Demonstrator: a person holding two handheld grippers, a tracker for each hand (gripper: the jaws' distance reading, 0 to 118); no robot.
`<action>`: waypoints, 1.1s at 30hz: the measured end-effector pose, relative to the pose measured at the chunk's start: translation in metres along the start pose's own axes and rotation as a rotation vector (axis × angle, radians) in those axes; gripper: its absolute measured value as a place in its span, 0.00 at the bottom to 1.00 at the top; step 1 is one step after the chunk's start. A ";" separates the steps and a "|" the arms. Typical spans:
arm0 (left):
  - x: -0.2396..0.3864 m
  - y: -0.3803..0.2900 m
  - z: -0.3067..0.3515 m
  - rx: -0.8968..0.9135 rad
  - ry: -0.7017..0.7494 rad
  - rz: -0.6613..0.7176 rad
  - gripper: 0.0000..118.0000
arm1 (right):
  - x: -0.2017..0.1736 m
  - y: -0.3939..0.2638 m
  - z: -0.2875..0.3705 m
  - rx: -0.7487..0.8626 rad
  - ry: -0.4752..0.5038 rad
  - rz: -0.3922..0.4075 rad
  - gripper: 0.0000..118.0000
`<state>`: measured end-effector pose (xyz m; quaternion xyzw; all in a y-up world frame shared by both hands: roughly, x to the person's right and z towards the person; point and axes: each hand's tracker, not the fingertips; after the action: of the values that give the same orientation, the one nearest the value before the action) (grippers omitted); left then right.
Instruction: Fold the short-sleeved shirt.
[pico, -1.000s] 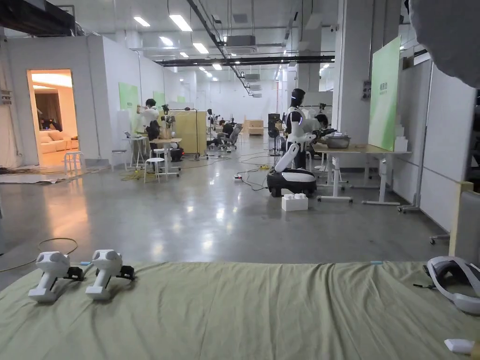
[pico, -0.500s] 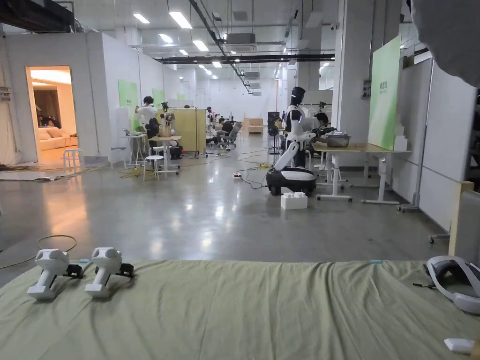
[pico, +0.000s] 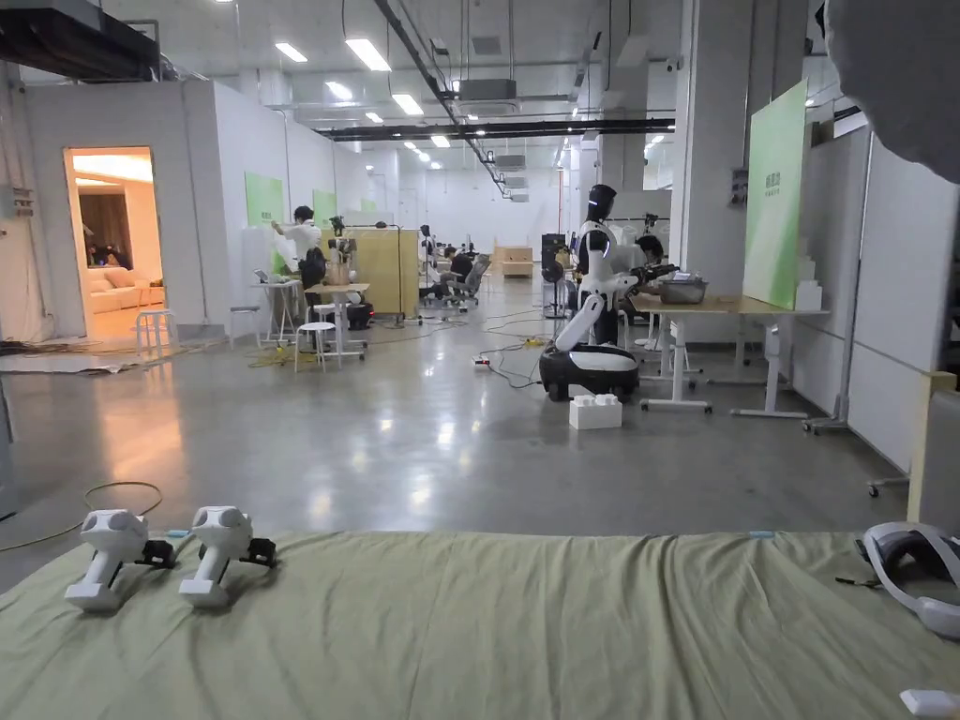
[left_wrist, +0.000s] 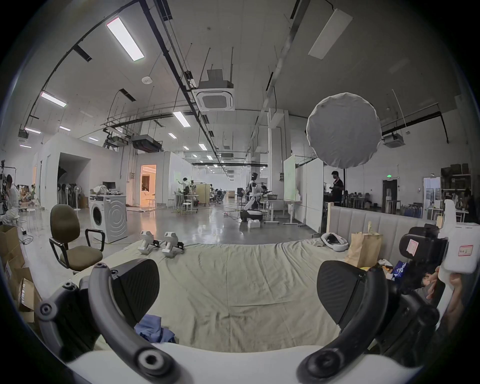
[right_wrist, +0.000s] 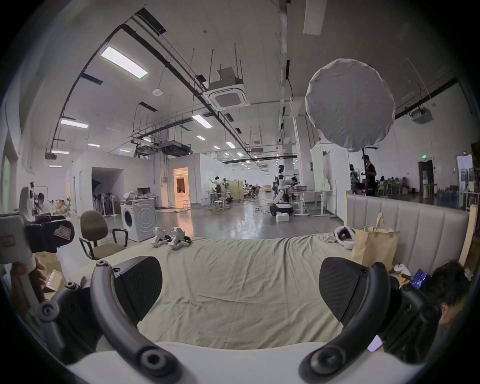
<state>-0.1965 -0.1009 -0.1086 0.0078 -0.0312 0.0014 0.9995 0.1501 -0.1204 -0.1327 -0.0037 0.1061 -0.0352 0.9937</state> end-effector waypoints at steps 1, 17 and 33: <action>0.000 0.001 0.000 0.000 0.000 0.000 1.00 | 0.000 0.000 0.000 -0.001 -0.001 -0.003 1.00; -0.010 -0.001 -0.003 -0.031 0.018 0.080 1.00 | 0.009 0.009 -0.017 -0.163 -0.090 -0.315 1.00; -0.010 0.004 -0.002 -0.026 0.012 0.098 1.00 | 0.029 0.016 -0.029 -0.336 -0.213 -0.461 1.00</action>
<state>-0.2068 -0.0974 -0.1107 -0.0069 -0.0258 0.0502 0.9984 0.1737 -0.1067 -0.1679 -0.1957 0.0020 -0.2409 0.9506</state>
